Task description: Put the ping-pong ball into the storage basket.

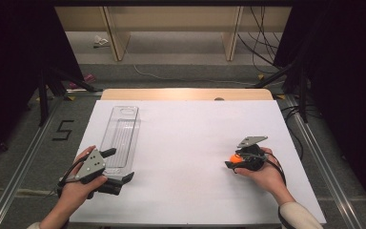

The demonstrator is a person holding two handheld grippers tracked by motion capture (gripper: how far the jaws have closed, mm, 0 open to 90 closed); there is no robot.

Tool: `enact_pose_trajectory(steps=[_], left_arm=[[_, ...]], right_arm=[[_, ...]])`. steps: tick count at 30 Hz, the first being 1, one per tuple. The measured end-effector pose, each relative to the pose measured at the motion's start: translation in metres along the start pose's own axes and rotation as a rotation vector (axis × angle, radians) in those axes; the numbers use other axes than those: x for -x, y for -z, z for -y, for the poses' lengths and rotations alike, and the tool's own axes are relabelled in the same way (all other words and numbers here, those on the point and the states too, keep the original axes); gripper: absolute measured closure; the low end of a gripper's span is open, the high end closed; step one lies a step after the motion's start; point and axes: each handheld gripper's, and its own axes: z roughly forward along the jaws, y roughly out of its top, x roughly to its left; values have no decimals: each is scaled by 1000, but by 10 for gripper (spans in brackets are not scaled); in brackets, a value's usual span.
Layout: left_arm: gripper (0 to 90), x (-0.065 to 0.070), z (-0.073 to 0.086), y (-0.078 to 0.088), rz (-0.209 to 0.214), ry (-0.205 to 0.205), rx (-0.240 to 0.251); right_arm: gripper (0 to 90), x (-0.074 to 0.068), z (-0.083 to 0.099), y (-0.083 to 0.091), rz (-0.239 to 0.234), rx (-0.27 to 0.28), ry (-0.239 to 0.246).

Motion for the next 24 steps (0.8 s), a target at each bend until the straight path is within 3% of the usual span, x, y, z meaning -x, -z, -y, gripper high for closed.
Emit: enact_pose_trajectory(steps=[24], left_arm=[[0,0,0,0,-1,-1,-1]], right_arm=[[476,0,1,-1,4,-22,2]])
